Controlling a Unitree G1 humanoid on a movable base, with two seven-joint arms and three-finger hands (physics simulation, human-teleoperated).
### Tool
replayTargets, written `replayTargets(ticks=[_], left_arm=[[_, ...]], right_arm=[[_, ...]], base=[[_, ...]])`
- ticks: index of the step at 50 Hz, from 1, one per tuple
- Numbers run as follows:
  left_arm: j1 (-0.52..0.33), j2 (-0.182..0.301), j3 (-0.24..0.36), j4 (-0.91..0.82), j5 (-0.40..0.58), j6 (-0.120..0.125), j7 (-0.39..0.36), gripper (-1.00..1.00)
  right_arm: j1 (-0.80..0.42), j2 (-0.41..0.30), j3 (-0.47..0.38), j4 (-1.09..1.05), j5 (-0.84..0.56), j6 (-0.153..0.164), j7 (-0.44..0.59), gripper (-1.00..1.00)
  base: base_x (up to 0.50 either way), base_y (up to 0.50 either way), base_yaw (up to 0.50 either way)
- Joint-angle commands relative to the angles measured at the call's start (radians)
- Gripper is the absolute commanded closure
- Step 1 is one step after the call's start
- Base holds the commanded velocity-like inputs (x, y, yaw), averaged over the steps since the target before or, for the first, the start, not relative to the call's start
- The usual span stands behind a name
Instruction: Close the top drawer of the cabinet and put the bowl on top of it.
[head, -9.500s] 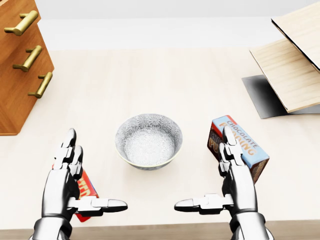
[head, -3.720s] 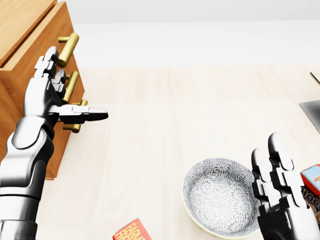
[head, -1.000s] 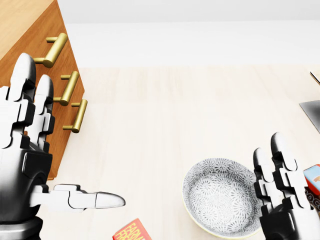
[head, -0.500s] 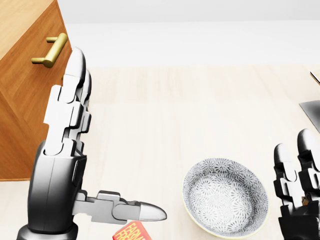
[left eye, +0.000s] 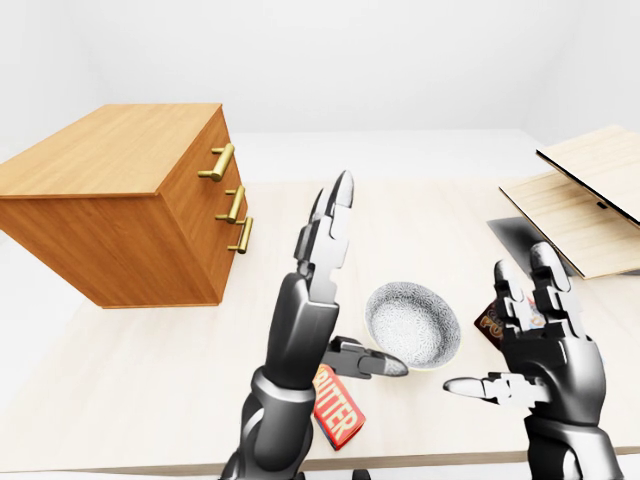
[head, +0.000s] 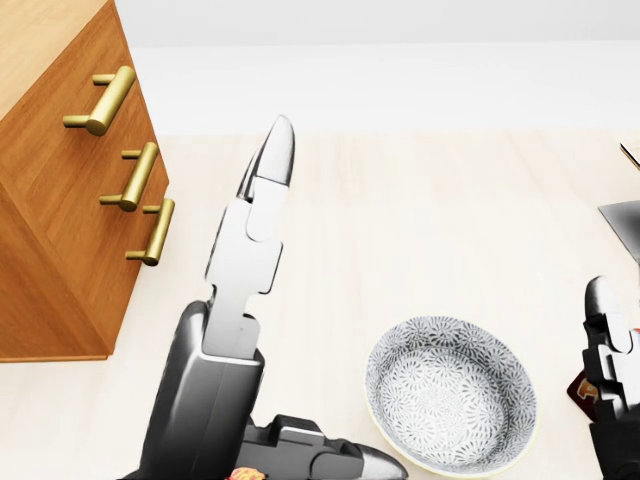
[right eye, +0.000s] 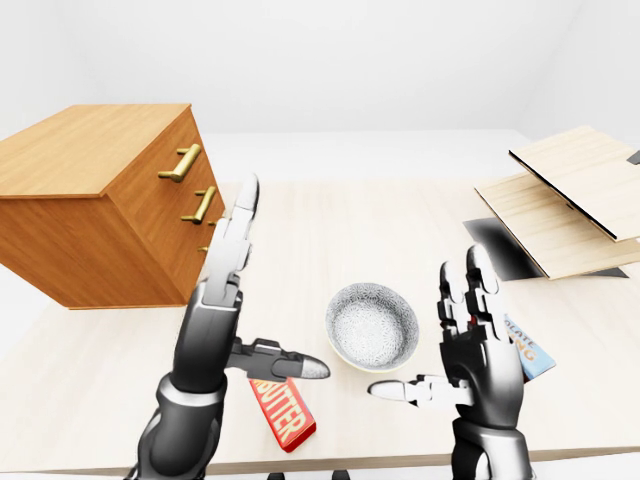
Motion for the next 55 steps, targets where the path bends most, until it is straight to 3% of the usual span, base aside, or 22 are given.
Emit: replayTargets(ticks=[1,10,20,29,43,55], left_arm=[[-0.003,-0.02,-0.086,0.039,0.151,0.0,0.009,-1.0],[-0.006,-0.045,-0.139,0.055,0.247,0.0,-0.005,-1.0],[-0.001,-0.059,-0.182,0.078,0.314,0.0,-0.014,-1.0],[0.009,-0.069,-0.238,0.093,0.419,0.0,-0.031,-1.0],[0.008,-0.099,-0.254,0.198,0.583,0.0,-0.005,-1.0],[0.008,-0.123,-0.268,0.314,0.67,0.0,0.046,-1.0]], right_arm=[[-0.019,0.012,-0.04,-0.012,0.015,0.033,0.011,-1.0],[-0.015,0.021,-0.063,-0.026,0.032,0.044,0.023,-1.0],[-0.016,0.039,-0.135,-0.066,0.084,0.082,0.048,-1.0],[-0.03,0.05,-0.182,-0.081,0.109,0.082,0.062,-1.0],[-0.039,0.057,-0.219,-0.091,0.133,0.082,0.07,-1.0],[-0.039,0.065,-0.236,-0.097,0.142,0.082,0.082,-1.0]], base=[[0.0,0.0,0.0],[0.0,0.0,0.0],[0.0,0.0,0.0],[0.0,0.0,0.0],[0.0,0.0,0.0],[0.0,0.0,0.0]])
